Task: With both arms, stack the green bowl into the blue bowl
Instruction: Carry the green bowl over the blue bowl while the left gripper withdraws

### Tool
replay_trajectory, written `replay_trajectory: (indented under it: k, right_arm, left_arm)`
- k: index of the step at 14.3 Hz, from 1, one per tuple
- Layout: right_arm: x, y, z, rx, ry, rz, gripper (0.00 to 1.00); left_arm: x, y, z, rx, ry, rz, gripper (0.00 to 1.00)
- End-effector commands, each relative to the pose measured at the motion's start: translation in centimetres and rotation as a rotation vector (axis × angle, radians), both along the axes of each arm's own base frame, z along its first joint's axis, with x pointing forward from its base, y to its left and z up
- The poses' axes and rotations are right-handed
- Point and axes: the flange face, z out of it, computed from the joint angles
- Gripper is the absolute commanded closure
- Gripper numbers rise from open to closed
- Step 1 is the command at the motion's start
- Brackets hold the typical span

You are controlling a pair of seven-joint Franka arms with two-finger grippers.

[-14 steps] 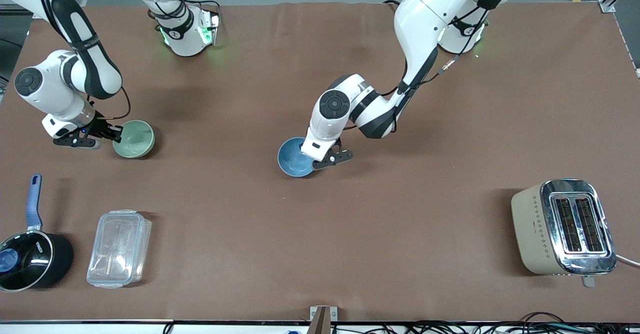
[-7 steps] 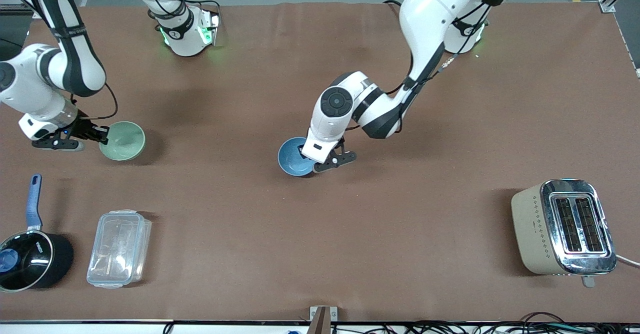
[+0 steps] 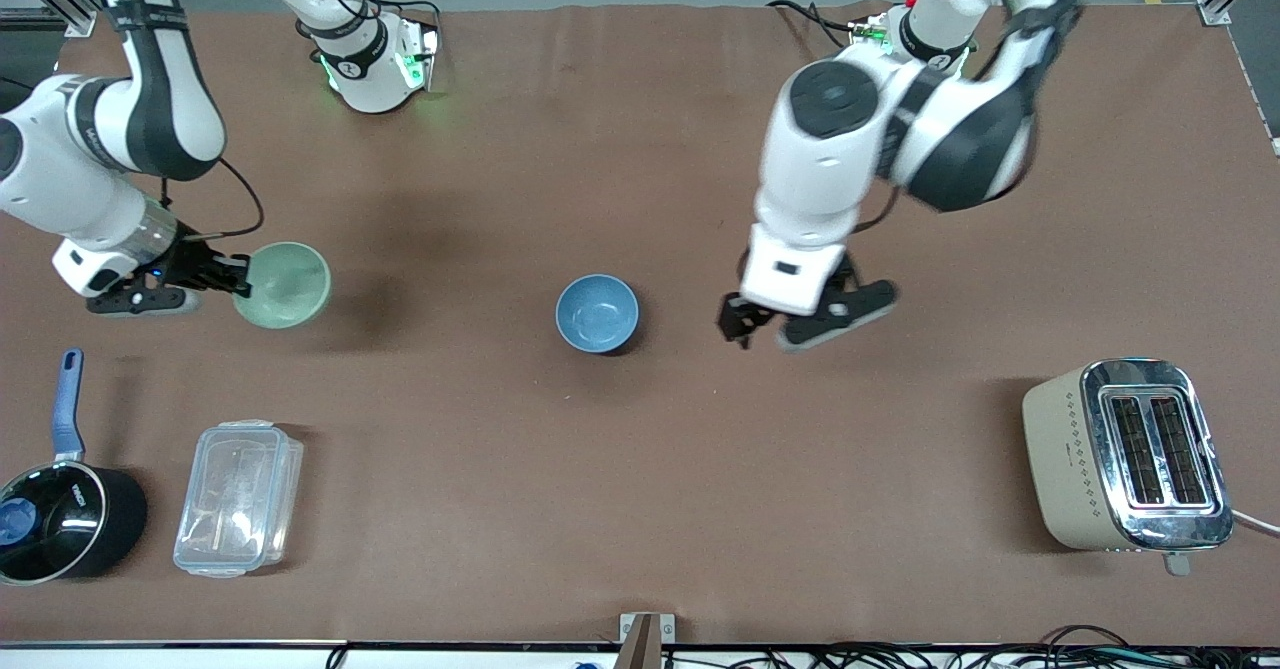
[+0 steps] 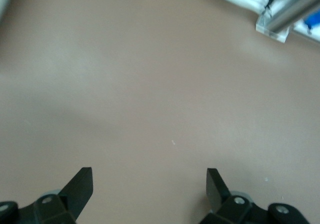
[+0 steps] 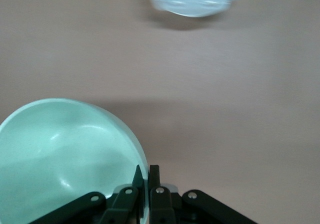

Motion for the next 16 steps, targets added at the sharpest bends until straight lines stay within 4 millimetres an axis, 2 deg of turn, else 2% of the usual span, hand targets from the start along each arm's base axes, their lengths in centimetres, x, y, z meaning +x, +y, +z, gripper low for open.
replay_trajectory:
  k: [1, 5, 7, 10, 11, 13, 16]
  right_arm:
    - [0.7, 7.3, 1.1, 0.016, -0.005, -0.016, 1.0]
    - [0.9, 18.5, 0.4, 0.078, -0.017, 0.014, 1.0]
    - [1.3, 24.0, -0.3, 0.081, -0.018, -0.003, 1.0]
    - [2.1, 30.8, -1.9, 0.081, -0.007, -0.008, 0.99]
    - [2.2, 33.2, -2.4, 0.082, -0.005, -0.03, 0.99]
    - [2.7, 36.3, -3.5, 0.085, -0.01, -0.05, 0.99]
    - [2.1, 38.8, -5.2, 0.092, -0.031, -0.054, 0.99]
  left_arm:
    - [0.3, 5.7, 4.1, 0.042, -0.027, -0.006, 0.0]
    - [0.8, 13.5, 8.8, 0.026, 0.0, -0.069, 0.0]
    - [0.3, 17.0, 10.1, 0.02, 0.046, -0.078, 0.0]
    - [-0.1, 21.3, 11.4, 0.036, 0.089, -0.138, 0.0]
    - [-0.7, 22.1, 11.8, 0.042, 0.099, -0.173, 0.0]
    - [-1.1, 25.0, 12.3, 0.05, 0.138, -0.195, 0.0]
    - [-2.8, 28.4, 12.8, 0.037, 0.178, -0.272, 0.0]
